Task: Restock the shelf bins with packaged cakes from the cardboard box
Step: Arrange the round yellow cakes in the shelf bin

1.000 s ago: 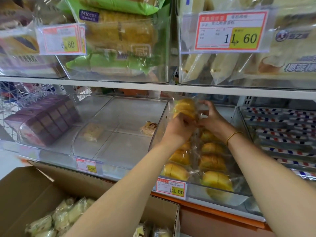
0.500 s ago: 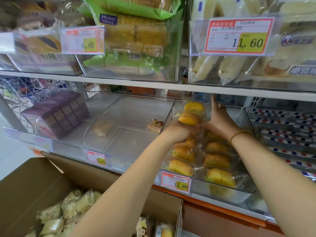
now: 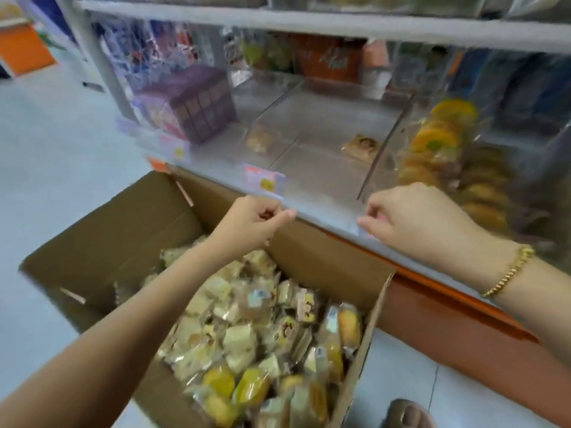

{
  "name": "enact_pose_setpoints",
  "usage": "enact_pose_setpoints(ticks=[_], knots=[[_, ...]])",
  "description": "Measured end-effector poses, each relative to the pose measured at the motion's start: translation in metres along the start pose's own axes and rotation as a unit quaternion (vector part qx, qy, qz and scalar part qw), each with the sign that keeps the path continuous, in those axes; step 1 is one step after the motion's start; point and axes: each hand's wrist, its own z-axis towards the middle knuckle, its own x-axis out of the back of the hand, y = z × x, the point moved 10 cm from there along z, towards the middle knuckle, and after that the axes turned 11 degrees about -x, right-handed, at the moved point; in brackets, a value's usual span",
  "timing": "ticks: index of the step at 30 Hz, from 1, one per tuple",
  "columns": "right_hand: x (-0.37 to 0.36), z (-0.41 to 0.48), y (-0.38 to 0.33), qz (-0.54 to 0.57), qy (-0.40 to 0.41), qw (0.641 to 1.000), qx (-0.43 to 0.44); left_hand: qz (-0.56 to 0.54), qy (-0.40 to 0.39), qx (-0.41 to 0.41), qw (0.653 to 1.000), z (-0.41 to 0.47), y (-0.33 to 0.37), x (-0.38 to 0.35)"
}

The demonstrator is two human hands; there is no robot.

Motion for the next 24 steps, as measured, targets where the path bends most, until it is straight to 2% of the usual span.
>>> enact_pose_setpoints(ticks=[3, 6, 9, 13, 17, 20, 24], knots=[[-0.054, 0.002, -0.051, 0.047, -0.079, 0.995, 0.045, 0.03, -0.07, 0.122, 0.99, -0.044, -0.079, -0.004], [-0.129, 0.002, -0.092, 0.058, -0.207, 0.974, 0.07, 0.164, -0.184, 0.196, 0.949, -0.096, -0.159, -0.01], [-0.203, -0.009, -0.129, 0.02, -0.335, 0.939, 0.079, 0.23, -0.288, 0.24, 0.898, -0.15, -0.212, -0.02], [-0.283, -0.028, -0.18, -0.001, -0.425, 0.898, 0.112, 0.245, -0.409, 0.276, 0.834, -0.202, -0.253, -0.037], [-0.353, -0.064, -0.203, 0.007, -0.525, 0.845, 0.102, 0.215, -0.458, 0.292, 0.812, -0.201, -0.267, -0.047], [-0.393, -0.088, -0.199, 0.039, -0.564, 0.823, 0.047, 0.203, -0.492, 0.297, 0.793, -0.188, -0.272, -0.063], [-0.432, -0.09, -0.174, 0.116, -0.539, 0.825, -0.121, 0.125, -0.543, 0.356, 0.751, -0.2, -0.286, -0.1]])
